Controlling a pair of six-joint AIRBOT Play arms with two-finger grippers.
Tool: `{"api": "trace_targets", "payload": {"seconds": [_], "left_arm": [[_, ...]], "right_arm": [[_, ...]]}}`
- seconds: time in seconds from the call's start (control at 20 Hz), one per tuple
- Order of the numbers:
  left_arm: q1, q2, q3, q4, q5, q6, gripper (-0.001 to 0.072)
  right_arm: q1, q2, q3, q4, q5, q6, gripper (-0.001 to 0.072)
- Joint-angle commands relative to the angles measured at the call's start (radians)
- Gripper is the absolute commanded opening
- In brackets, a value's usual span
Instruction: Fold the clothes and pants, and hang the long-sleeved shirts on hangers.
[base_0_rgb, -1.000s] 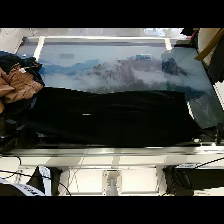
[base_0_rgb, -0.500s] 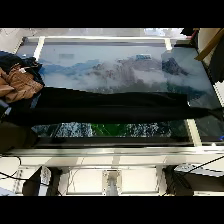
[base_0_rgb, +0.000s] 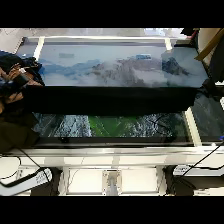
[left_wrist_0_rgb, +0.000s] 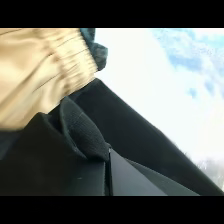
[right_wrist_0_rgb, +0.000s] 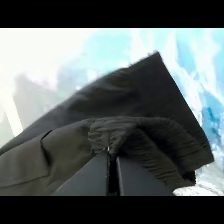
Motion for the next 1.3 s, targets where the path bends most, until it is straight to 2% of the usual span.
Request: {"api": "trace_targets", "payload": {"seconds": [0.0, 0.35, 0.4, 0.45, 0.5, 0.55, 0.65, 0.8, 0.9, 1.05, 1.1, 1.25], "left_arm": [[-0.058, -0.149, 0.09, 0.048, 0.037, -0.037, 0.0003], [-0.064, -0.185, 0.09, 0.043, 0.076, -0.037, 0.0008], [-0.067, -0.183, 0.09, 0.036, 0.075, -0.037, 0.0059], [-0.069, -0.177, 0.09, 0.036, 0.072, -0.037, 0.0294], [-0.071, -0.166, 0.09, 0.036, 0.071, -0.037, 0.0622], [-0.071, -0.144, 0.09, 0.036, 0.069, -0.037, 0.0705], [-0.071, -0.076, 0.09, 0.036, 0.064, -0.037, 0.0706], [-0.071, 0.068, 0.09, 0.002, 0.068, -0.036, 0.0706], [-0.074, 0.157, 0.09, -0.014, 0.074, -0.037, 0.0705], [-0.082, 0.259, 0.09, -0.017, 0.074, -0.04, 0.07], [-0.089, 0.28, 0.09, -0.017, 0.073, -0.055, 0.07], [-0.131, 0.306, 0.09, -0.017, 0.074, -0.067, 0.0701]], "right_arm": [[0.041, -0.074, 0.012, -0.065, -0.027, 0.079, 0.0021], [0.05, -0.102, 0.012, -0.073, -0.115, 0.069, 0.0028], [0.049, -0.103, 0.012, -0.071, -0.115, 0.05, 0.0159], [0.048, -0.103, 0.012, -0.071, -0.114, 0.046, 0.0408], [0.042, -0.103, 0.019, -0.072, -0.104, 0.044, 0.0417], [0.036, -0.103, 0.031, -0.075, -0.089, 0.033, 0.0416], [0.011, -0.103, 0.07, -0.098, -0.039, -0.006, 0.0416], [-0.086, -0.122, 0.11, -0.101, 0.055, -0.008, 0.0419], [-0.175, -0.196, 0.138, -0.005, 0.175, -0.05, 0.052], [-0.256, -0.369, 0.188, 0.201, 0.373, -0.169, 0.0584], [-0.257, -0.415, 0.202, 0.237, 0.381, -0.179, 0.0693], [-0.237, -0.523, 0.281, 0.262, 0.368, -0.19, 0.0699]]}}
